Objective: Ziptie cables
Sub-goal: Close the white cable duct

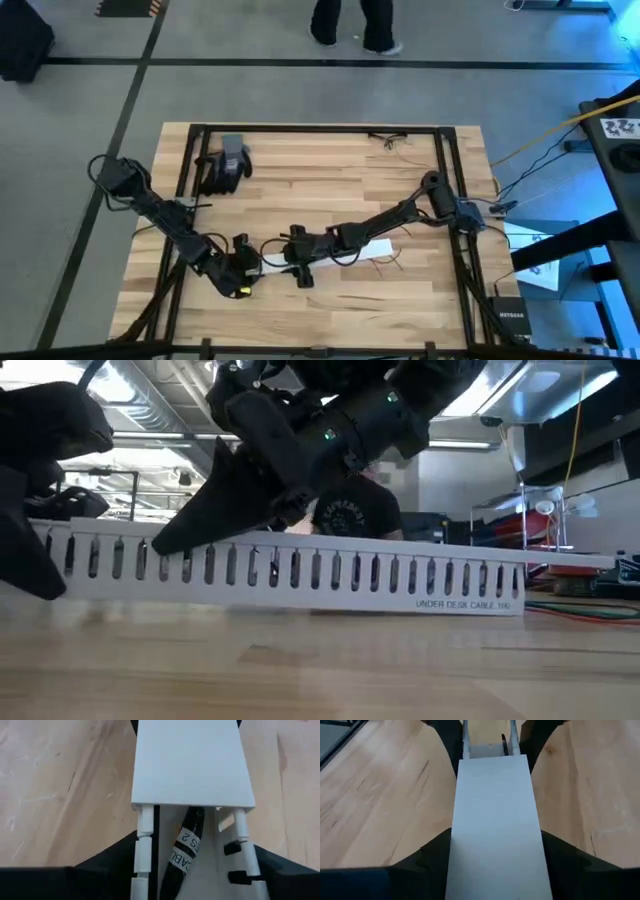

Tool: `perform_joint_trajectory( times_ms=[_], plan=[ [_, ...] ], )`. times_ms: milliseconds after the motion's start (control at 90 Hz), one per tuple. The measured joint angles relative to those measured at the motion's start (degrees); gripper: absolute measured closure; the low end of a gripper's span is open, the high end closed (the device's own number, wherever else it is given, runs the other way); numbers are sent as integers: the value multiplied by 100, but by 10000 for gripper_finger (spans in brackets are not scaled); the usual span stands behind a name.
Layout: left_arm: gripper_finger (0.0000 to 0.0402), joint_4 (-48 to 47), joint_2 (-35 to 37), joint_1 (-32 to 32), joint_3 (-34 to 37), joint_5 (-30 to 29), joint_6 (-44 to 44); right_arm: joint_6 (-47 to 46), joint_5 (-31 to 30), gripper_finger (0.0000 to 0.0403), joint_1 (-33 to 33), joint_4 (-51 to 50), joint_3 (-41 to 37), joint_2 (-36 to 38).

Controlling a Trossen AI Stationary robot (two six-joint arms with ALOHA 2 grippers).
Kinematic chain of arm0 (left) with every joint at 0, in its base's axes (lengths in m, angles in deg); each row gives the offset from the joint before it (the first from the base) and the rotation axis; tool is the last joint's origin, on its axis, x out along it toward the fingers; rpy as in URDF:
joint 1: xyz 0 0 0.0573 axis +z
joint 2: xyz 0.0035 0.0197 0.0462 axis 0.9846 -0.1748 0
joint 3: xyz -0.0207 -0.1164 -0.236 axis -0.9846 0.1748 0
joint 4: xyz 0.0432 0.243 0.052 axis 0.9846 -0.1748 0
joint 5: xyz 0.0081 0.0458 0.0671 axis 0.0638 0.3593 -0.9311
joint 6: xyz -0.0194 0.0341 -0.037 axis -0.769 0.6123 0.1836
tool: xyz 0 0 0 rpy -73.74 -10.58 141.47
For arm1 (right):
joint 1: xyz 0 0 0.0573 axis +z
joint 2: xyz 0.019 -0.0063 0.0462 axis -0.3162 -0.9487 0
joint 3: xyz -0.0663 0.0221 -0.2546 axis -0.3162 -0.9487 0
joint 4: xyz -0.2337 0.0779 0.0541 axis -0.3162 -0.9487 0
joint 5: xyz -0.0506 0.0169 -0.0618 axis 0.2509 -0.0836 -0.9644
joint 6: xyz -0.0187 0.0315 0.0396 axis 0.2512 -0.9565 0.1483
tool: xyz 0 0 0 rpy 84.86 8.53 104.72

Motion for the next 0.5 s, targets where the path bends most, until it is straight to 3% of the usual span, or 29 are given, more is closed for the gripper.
perform_joint_trajectory(
  times_ms=[189, 500],
  plan=[
    [165, 506, -391, 136, -7, -19, 87, -143, 55, 173, -2, 525, 50, -264],
    [166, 889, -634, 288, -89, -8, 432, -167, 137, 173, 0, 374, 481, -533]
  ],
)
